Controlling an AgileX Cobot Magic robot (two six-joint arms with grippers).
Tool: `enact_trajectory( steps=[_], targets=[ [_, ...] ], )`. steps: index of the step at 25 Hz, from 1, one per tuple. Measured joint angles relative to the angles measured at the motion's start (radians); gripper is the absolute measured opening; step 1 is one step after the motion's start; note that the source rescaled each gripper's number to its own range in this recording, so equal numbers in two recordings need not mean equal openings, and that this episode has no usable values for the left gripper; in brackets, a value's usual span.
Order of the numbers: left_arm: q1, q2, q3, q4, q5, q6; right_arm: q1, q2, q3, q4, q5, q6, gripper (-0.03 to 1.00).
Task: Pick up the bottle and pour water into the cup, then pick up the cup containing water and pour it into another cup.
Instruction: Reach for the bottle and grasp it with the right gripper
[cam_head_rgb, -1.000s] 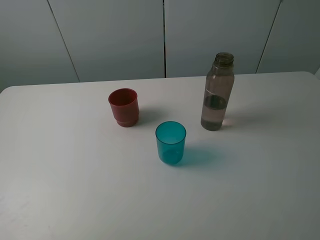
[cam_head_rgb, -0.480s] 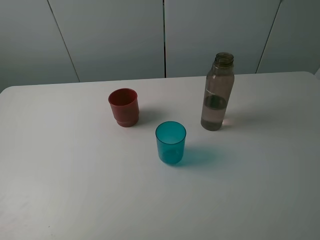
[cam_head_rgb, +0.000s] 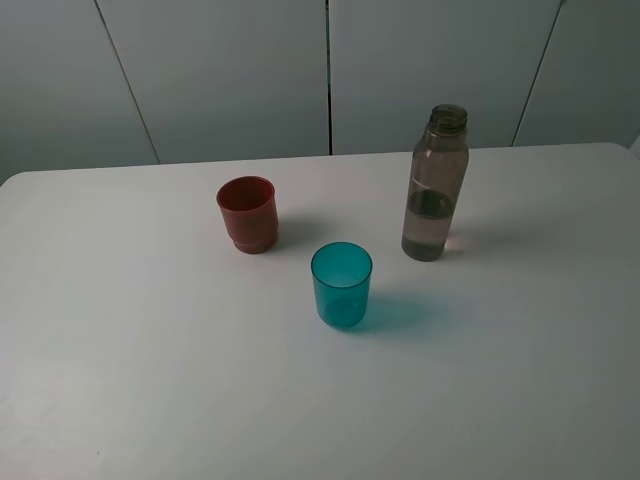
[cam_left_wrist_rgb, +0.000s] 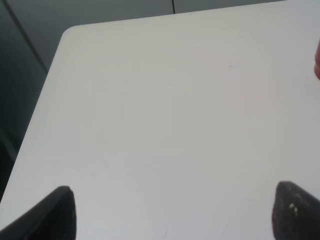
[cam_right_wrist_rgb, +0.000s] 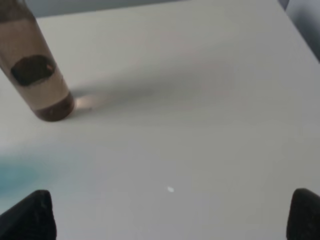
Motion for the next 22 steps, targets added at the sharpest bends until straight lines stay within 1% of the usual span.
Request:
enact_trajectory(
  steps=[1, 3, 5, 7, 9, 10, 11, 12, 14, 16, 17, 18, 20, 22],
  targets=[
    [0.000, 0.000, 0.000, 0.000, 0.000, 0.000, 0.000, 0.063, -0.008, 0.007, -0.050, -0.011, 1.00],
    [0.000, 0.000, 0.000, 0.000, 0.000, 0.000, 0.000, 0.174, -0.030, 0.069, -0.201, -0.021, 1.00],
    [0.000, 0.000, 0.000, 0.000, 0.000, 0.000, 0.000, 0.275, -0.037, 0.136, -0.404, -0.040, 1.00],
    [0.000, 0.000, 0.000, 0.000, 0.000, 0.000, 0.005, 0.380, -0.041, 0.163, -0.558, -0.073, 1.00],
    [0.000, 0.000, 0.000, 0.000, 0.000, -0.002, 0.045, 0.478, -0.041, 0.163, -0.678, -0.107, 1.00],
    [0.000, 0.000, 0.000, 0.000, 0.000, -0.002, 0.081, 0.530, -0.031, 0.158, -0.733, -0.116, 1.00],
    [0.000, 0.000, 0.000, 0.000, 0.000, -0.002, 0.119, 0.582, -0.017, 0.154, -0.808, -0.121, 1.00],
    [0.000, 0.000, 0.000, 0.000, 0.000, -0.002, 0.169, 0.633, 0.005, 0.146, -0.896, -0.123, 1.00],
    [0.000, 0.000, 0.000, 0.000, 0.000, -0.002, 0.266, 0.724, 0.067, 0.120, -1.101, -0.127, 1.00],
    [0.000, 0.000, 0.000, 0.000, 0.000, -0.002, 0.328, 0.807, 0.126, 0.082, -1.312, -0.118, 1.00],
    [0.000, 0.000, 0.000, 0.000, 0.000, -0.002, 0.345, 0.851, 0.158, 0.049, -1.397, -0.087, 1.00],
    [0.000, 0.000, 0.000, 0.000, 0.000, -0.002, 0.352, 0.894, 0.186, 0.017, -1.505, -0.040, 1.00],
    [0.000, 0.000, 0.000, 0.000, 0.000, -0.002, 0.357, 0.979, 0.253, -0.054, -1.748, 0.084, 1.00],
    [0.000, 0.000, 0.000, 0.000, 0.000, -0.002, 0.357, 1.080, 0.295, -0.107, -1.924, 0.148, 1.00]
  ],
)
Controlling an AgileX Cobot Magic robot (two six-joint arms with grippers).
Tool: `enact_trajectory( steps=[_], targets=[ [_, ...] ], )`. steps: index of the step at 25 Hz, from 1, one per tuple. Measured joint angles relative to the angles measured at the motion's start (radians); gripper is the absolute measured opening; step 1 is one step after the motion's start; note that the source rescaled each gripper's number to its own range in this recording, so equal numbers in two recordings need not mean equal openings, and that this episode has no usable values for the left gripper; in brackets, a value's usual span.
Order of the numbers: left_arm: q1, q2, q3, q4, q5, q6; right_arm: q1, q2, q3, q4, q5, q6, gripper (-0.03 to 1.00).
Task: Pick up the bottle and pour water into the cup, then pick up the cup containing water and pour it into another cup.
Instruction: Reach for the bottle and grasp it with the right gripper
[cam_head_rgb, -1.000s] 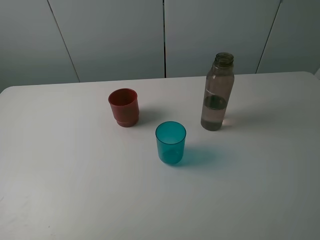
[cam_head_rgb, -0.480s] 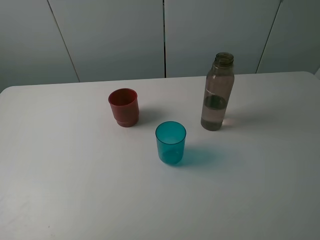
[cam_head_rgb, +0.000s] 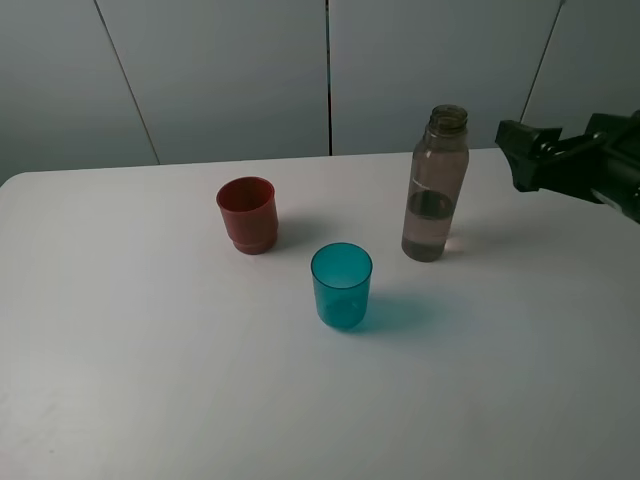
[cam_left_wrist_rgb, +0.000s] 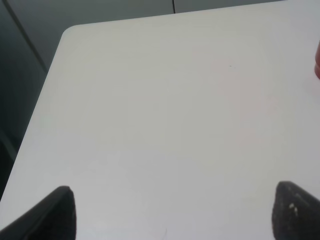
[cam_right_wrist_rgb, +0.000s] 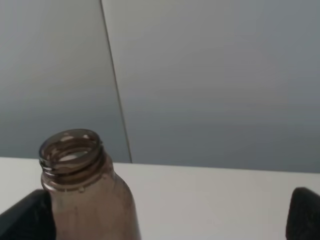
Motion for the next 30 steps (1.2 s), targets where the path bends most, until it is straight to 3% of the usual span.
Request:
enact_trajectory(
  steps=[4, 7, 14, 30],
  targets=[
    [0.000, 0.000, 0.000, 0.000, 0.000, 0.000, 0.000, 0.196, 0.031, -0.068, -0.244, 0.049, 1.00],
    [0.000, 0.000, 0.000, 0.000, 0.000, 0.000, 0.000, 0.334, 0.029, -0.105, -0.327, 0.055, 1.00],
    [0.000, 0.000, 0.000, 0.000, 0.000, 0.000, 0.001, 0.542, -0.056, -0.204, -0.339, 0.031, 1.00],
    [0.000, 0.000, 0.000, 0.000, 0.000, 0.000, 0.001, 0.765, -0.350, -0.219, -0.350, 0.022, 1.00]
  ],
)
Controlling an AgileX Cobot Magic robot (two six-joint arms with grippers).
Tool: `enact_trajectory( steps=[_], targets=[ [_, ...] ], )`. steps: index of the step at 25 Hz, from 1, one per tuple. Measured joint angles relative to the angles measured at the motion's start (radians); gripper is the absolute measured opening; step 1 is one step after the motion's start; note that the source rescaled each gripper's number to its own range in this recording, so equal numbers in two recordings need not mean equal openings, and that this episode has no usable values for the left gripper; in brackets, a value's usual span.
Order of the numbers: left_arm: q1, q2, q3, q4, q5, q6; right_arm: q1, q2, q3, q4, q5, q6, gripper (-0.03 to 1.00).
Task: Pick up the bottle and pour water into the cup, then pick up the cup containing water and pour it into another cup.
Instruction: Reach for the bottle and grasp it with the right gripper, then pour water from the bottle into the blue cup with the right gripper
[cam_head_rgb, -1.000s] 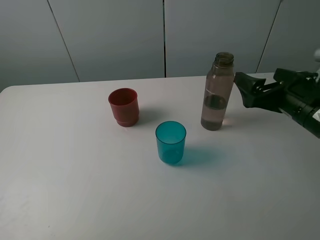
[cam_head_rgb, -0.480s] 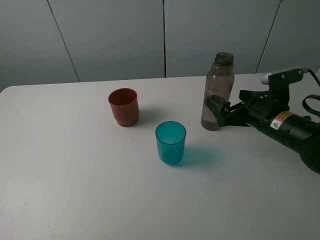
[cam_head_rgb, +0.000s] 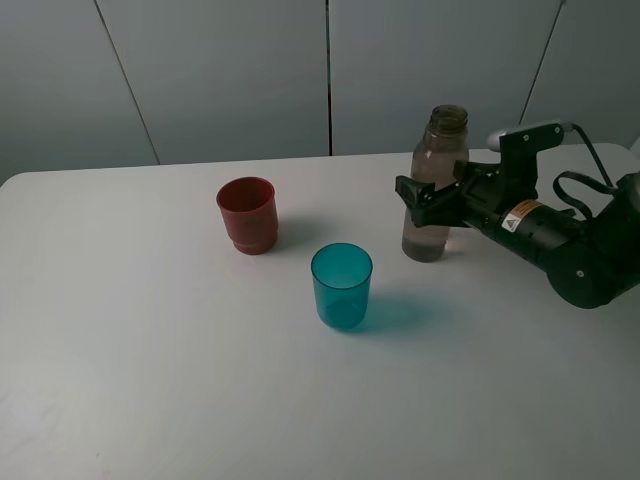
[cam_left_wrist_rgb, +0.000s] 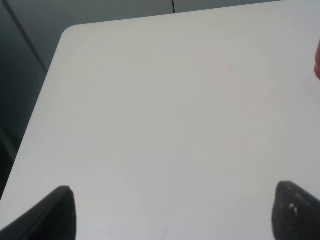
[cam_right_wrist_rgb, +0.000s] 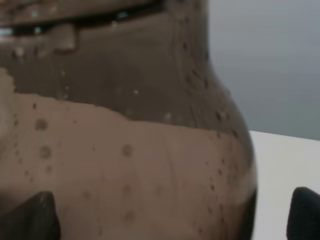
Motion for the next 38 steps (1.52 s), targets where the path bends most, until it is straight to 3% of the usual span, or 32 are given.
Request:
enact_trajectory(
  steps=[2, 3, 4, 5, 6, 22, 28, 31, 36, 38],
  targets=[
    [0.000, 0.000, 0.000, 0.000, 0.000, 0.000, 0.000, 0.013, -0.014, 0.000, 0.000, 0.000, 1.00],
    [0.000, 0.000, 0.000, 0.000, 0.000, 0.000, 0.000, 0.015, -0.016, 0.000, 0.000, 0.000, 0.90],
    [0.000, 0.000, 0.000, 0.000, 0.000, 0.000, 0.000, 0.018, -0.016, 0.000, 0.000, 0.000, 0.70],
    [0.000, 0.000, 0.000, 0.000, 0.000, 0.000, 0.002, 0.018, -0.016, 0.000, -0.002, 0.000, 0.28],
    [0.000, 0.000, 0.000, 0.000, 0.000, 0.000, 0.002, 0.018, -0.016, 0.004, -0.004, 0.000, 0.00],
    [0.000, 0.000, 0.000, 0.000, 0.000, 0.000, 0.002, 0.018, -0.016, 0.004, -0.005, -0.032, 0.01],
    [0.000, 0.000, 0.000, 0.000, 0.000, 0.000, 0.002, -0.093, 0.011, 0.004, 0.057, -0.102, 0.01],
    [0.000, 0.000, 0.000, 0.000, 0.000, 0.000, 0.002, -0.210, 0.031, -0.012, 0.171, -0.208, 0.01],
    [0.000, 0.000, 0.000, 0.000, 0.000, 0.000, 0.002, -0.375, 0.041, -0.038, 0.506, -0.392, 0.01],
    [0.000, 0.000, 0.000, 0.000, 0.000, 0.000, 0.002, -0.437, 0.050, -0.054, 0.586, -0.430, 0.01]
  ],
)
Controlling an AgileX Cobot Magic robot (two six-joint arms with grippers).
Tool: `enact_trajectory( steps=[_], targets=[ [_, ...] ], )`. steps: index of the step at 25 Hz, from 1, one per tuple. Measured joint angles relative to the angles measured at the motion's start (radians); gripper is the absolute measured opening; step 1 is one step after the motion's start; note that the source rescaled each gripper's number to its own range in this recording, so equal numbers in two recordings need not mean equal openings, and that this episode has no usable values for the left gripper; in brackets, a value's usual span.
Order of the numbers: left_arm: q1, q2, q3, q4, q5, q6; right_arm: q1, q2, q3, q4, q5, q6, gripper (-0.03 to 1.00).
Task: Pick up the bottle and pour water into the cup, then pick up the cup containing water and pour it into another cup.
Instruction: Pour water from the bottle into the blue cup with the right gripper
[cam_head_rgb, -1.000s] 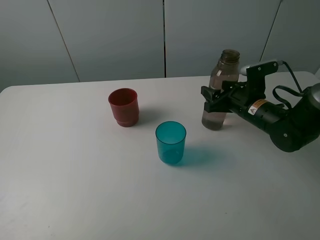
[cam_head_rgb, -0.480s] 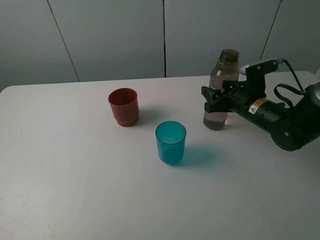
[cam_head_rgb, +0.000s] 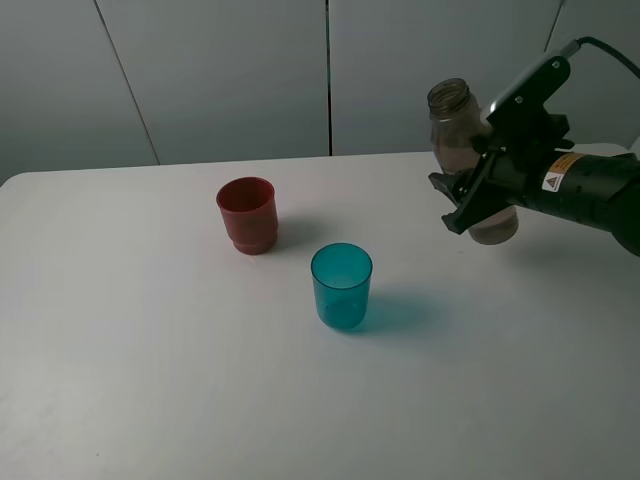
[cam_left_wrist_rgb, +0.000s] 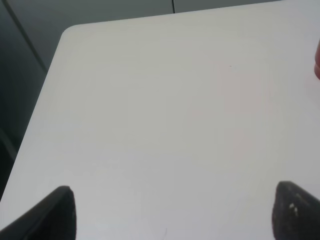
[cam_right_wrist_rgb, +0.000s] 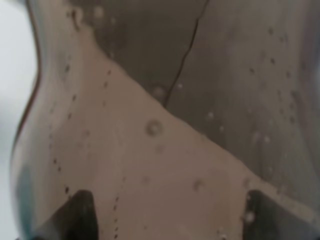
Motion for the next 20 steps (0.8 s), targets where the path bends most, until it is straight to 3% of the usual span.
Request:
enact_trajectory(
  steps=[5, 15, 20],
  targets=[
    [0.000, 0.000, 0.000, 0.000, 0.000, -0.002, 0.021, -0.098, 0.016, -0.053, 0.095, -0.043, 0.01],
    [0.000, 0.000, 0.000, 0.000, 0.000, -0.004, 0.167, -0.117, 0.020, -0.071, 0.237, -0.285, 0.01],
    [0.000, 0.000, 0.000, 0.000, 0.000, -0.002, 0.231, -0.117, 0.020, 0.025, 0.278, -0.474, 0.01]
  ],
)
